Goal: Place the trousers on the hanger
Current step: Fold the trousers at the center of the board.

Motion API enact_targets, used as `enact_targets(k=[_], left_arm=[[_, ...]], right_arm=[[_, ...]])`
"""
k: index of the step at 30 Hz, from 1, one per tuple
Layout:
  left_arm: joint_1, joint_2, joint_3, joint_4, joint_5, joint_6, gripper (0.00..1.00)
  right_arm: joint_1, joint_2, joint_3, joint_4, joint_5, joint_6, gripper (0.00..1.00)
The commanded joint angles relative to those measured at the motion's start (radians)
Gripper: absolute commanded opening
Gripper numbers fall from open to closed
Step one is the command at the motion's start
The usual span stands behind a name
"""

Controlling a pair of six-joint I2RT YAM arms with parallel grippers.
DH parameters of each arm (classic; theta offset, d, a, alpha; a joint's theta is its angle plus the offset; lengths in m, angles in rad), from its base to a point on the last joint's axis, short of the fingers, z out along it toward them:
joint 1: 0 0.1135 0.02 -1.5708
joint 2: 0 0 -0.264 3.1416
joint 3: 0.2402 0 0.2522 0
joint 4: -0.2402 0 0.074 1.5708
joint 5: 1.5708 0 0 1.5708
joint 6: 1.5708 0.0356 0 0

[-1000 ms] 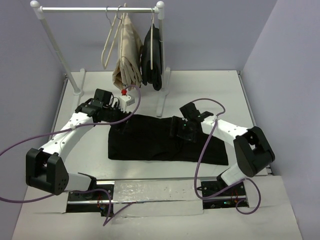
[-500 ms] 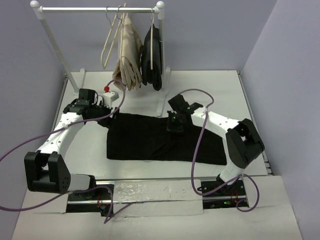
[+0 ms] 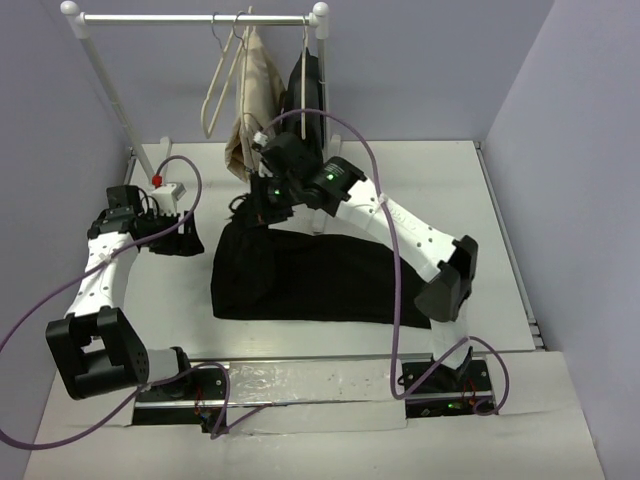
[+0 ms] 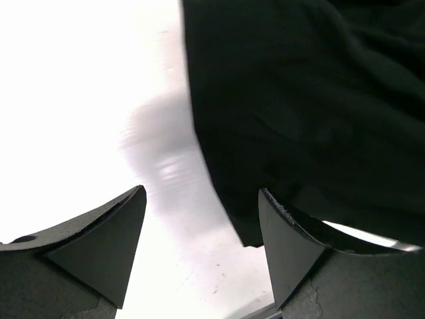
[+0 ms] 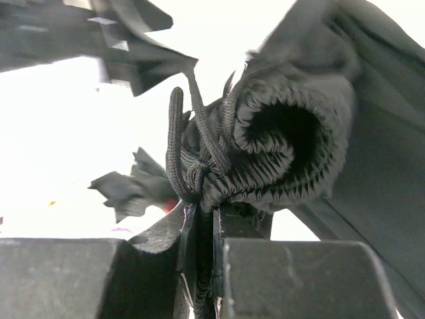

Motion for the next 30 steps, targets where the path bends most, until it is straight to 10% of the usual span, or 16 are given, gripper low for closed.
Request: enact_targets(k=[1, 30], left_arm=[[0.03, -0.03, 0.01, -0.011, -0.026, 0.006, 0.78], [0.133, 0.048, 0.128, -0.039, -0.02, 0.034, 0.78]], right_arm=[[0.027, 0.07, 0.246, -0.08, -0.091, 0.002, 0.0], [0.059, 0.116, 0.607, 0.426, -0.331, 0.225, 0.0]])
